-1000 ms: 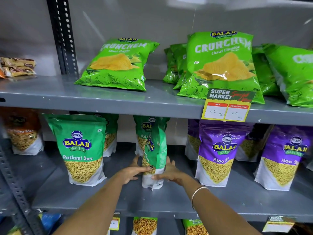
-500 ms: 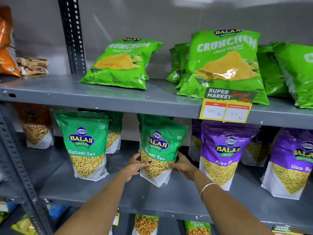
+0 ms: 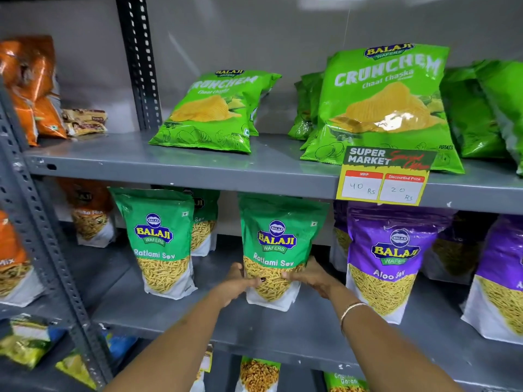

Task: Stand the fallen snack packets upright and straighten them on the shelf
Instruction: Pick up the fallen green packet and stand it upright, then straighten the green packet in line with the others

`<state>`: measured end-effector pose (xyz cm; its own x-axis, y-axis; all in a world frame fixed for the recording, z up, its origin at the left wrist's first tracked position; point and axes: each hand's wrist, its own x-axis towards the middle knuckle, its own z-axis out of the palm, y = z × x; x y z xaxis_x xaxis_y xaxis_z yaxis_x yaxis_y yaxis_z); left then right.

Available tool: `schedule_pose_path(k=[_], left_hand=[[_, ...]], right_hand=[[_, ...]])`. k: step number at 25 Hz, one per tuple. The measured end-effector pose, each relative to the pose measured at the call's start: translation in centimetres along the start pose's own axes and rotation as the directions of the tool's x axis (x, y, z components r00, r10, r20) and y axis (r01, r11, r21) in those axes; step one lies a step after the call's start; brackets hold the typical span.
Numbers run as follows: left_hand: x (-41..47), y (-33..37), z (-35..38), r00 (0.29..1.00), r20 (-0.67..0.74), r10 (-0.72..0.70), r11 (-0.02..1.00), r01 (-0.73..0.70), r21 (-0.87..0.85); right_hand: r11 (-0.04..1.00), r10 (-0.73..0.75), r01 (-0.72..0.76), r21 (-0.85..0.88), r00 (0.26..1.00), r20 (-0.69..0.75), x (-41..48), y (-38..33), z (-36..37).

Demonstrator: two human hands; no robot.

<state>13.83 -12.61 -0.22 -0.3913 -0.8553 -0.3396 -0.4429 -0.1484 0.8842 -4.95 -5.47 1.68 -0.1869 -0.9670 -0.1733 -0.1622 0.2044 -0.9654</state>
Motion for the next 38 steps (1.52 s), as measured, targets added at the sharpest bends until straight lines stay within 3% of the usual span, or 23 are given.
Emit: schedule_pose_path(k=[1, 3, 5, 7, 9, 10, 12, 13, 14, 16, 18, 21, 27, 38], left_hand=[[-0.3, -0.2, -1.3, 0.996, 0.074, -0.042, 0.994, 0.033, 0.107], [-0.6, -1.1, -4.8, 0.965, 0.201, -0.171, 0.953, 0.110, 0.284], [-0.7, -2.1, -9.1, 0.883, 0.261, -0.390, 0.866, 0.255, 0.430], [-0.3, -3.8, -14.6, 0.793, 0.222, -0.568, 0.748, 0.384, 0.542], [0.1, -5.4, -19.1, 0.781, 0.110, -0.615, 0.683, 0.458, 0.569], [0.4, -6.1, -20.9, 0.828, 0.039, -0.559, 0.696, 0.444, 0.565], [1.3, -7.5, -23.1, 0.963, -0.068, -0.261, 0.781, 0.252, 0.572], [1.5, -7.9, -23.5, 0.992, -0.079, -0.094, 0.821, 0.123, 0.557], [1.7, -8.4, -23.7, 0.995, -0.076, 0.058, 0.854, -0.010, 0.520], [2.3, -9.6, -23.7, 0.982, -0.092, 0.164, 0.947, -0.131, 0.294], [2.8, -10.4, -23.9, 0.983, -0.118, 0.139, 0.985, -0.126, 0.118], [3.0, -11.4, -24.1, 0.978, -0.148, 0.143, 0.988, -0.132, 0.082], [0.1, -12.3, -24.4, 0.976, -0.131, 0.172, 0.972, -0.146, 0.185], [-4.4, -12.9, -24.3, 0.975, -0.138, 0.175, 0.948, -0.129, 0.290]], right_hand=[[0.972, 0.117, -0.110, -0.209, 0.993, 0.019, -0.3, -0.2, -0.4], [0.754, 0.438, -0.364, -0.546, 0.899, 0.005, -0.9, -0.5, -0.9], [0.580, 0.693, -0.513, -0.633, 0.719, 0.053, -1.4, -1.0, 0.4], [0.563, 0.768, -0.560, -0.608, 0.626, 0.134, -1.0, -1.6, 4.2], [0.609, 0.735, -0.546, -0.575, 0.661, 0.151, -0.1, -2.4, 9.1], [0.634, 0.688, -0.513, -0.580, 0.716, 0.118, 0.6, -2.8, 12.0], [0.733, 0.479, -0.386, -0.560, 0.877, 0.023, 2.2, -3.0, 17.2], [0.804, 0.355, -0.321, -0.501, 0.934, -0.029, 2.9, -3.1, 19.7], [0.871, 0.280, -0.284, -0.400, 0.957, -0.071, 3.5, -3.4, 21.7], [0.970, 0.181, -0.194, -0.150, 0.979, -0.096, 4.6, -3.9, 25.0], [0.989, 0.146, -0.143, 0.030, 0.983, -0.113, 5.9, -4.2, 26.9], [0.988, 0.089, -0.058, 0.144, 0.972, -0.218, 6.3, -4.0, 28.4], [1.000, 0.021, -0.027, -0.014, 0.944, -0.328, 2.9, -3.1, 29.5], [0.989, 0.015, -0.063, -0.134, 0.944, -0.330, -0.3, -2.8, 30.3]])
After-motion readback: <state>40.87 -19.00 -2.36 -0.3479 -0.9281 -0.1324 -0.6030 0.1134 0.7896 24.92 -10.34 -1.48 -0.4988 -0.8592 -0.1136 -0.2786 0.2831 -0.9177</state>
